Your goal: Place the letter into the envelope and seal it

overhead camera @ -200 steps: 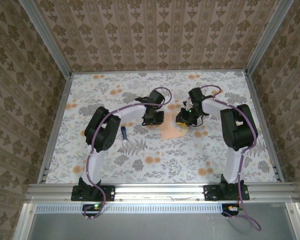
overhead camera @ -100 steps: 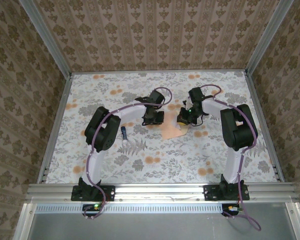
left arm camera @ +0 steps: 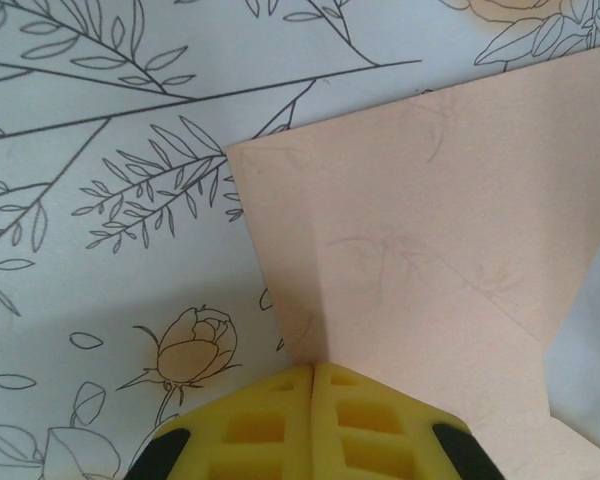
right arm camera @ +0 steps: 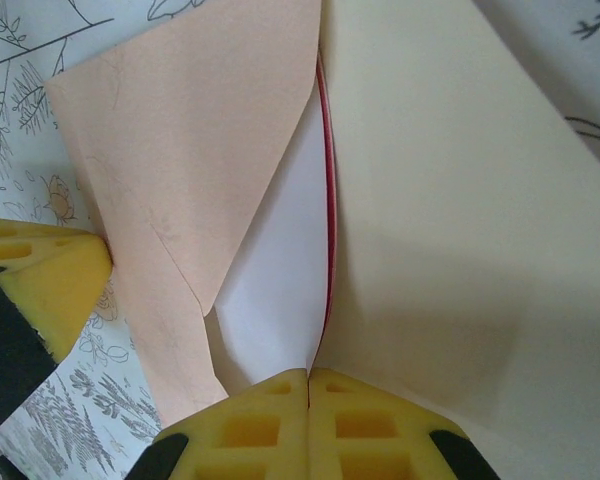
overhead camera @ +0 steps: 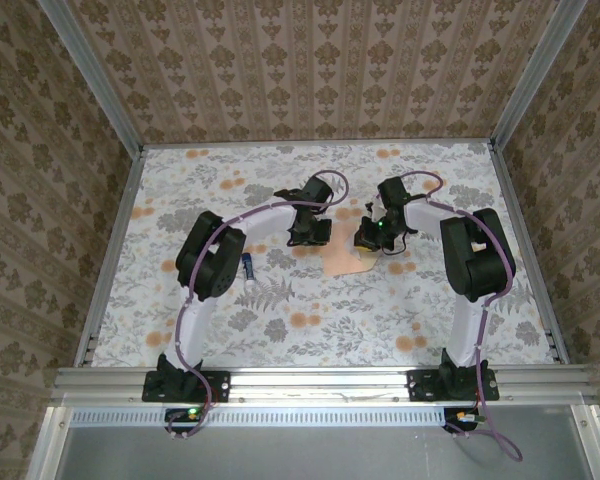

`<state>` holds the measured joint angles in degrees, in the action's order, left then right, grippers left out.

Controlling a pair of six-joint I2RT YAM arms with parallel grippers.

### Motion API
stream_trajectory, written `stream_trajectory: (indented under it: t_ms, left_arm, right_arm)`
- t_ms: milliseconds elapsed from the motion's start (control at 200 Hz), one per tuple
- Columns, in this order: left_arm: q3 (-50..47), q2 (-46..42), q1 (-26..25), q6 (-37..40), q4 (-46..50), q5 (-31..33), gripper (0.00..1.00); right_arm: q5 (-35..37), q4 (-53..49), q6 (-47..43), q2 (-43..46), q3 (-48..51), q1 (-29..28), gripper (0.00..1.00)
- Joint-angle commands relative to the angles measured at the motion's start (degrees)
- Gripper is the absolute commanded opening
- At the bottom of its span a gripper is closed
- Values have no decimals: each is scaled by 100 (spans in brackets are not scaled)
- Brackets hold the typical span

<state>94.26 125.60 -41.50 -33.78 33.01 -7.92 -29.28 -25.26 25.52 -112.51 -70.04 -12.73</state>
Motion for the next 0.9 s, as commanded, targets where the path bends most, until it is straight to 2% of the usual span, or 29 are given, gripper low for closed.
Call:
stream_trajectory:
  t_ms: [0,335,585,755,895]
  left_arm:
    - [112,227,-6,91,122,-109,0]
    - [137,246,-8,108,152,-101,0]
    - [95,237,2,174,196,-67,0]
    - [64,219,30,224,218,-29,0]
    - [41,224,43,249,236,-17,0]
  right_arm:
    - [-206,230,39,-113,83,-92,0]
    - [-25,230,63,-92,103,-173,0]
    - [619,-144,-16,156,91,-168,0]
    - [943,-276,25,408,113,-92,13]
    - [1101,-305,60,559,123,-35,15]
